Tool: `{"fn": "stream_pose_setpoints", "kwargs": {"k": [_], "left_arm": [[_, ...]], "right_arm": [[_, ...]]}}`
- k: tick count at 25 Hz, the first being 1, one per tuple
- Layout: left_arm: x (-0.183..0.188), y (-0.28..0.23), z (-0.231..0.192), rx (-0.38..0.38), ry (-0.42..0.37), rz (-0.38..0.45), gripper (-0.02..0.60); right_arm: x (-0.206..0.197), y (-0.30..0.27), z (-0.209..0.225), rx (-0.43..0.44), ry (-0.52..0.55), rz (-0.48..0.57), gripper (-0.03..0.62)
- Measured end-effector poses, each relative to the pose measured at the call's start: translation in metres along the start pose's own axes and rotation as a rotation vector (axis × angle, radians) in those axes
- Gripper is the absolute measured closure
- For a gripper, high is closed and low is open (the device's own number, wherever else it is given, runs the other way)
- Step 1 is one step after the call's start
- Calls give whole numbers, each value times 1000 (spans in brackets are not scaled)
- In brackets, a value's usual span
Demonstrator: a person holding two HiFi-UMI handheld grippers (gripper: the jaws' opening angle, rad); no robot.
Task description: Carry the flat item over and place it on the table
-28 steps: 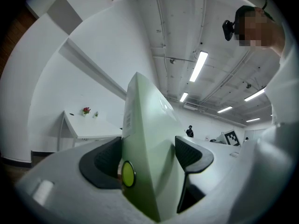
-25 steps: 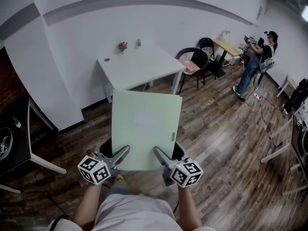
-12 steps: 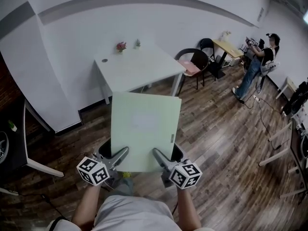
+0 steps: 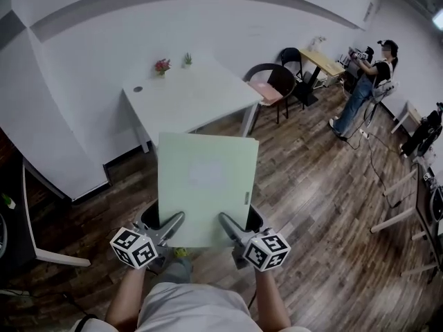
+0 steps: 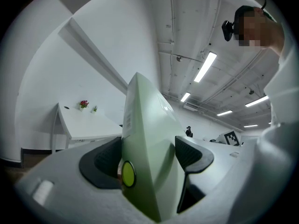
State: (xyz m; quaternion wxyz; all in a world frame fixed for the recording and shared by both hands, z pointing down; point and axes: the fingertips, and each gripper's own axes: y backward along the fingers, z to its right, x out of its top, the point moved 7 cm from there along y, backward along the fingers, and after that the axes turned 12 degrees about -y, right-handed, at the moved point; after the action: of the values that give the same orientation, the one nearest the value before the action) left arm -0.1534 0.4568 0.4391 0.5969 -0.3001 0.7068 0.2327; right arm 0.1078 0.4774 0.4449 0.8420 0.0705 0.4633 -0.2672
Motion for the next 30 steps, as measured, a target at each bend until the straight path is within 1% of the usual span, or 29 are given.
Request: {"fn": "stream_pose_setpoints", "kwargs": {"k": [4, 13, 21, 30], "left_arm": [[3, -21, -32, -13, 18, -1, 216], [25, -65, -109, -20, 45, 40, 216], [58, -112, -183, -43, 22, 42, 216], [70, -161, -223, -72, 15, 39, 216]], "right_arm": [[10, -33, 7, -20, 4, -7, 194], [48, -117, 7, -37, 52, -11, 194], [82, -199, 13, -40, 49, 23, 194], [106, -245, 37, -59, 46, 51, 194]]}}
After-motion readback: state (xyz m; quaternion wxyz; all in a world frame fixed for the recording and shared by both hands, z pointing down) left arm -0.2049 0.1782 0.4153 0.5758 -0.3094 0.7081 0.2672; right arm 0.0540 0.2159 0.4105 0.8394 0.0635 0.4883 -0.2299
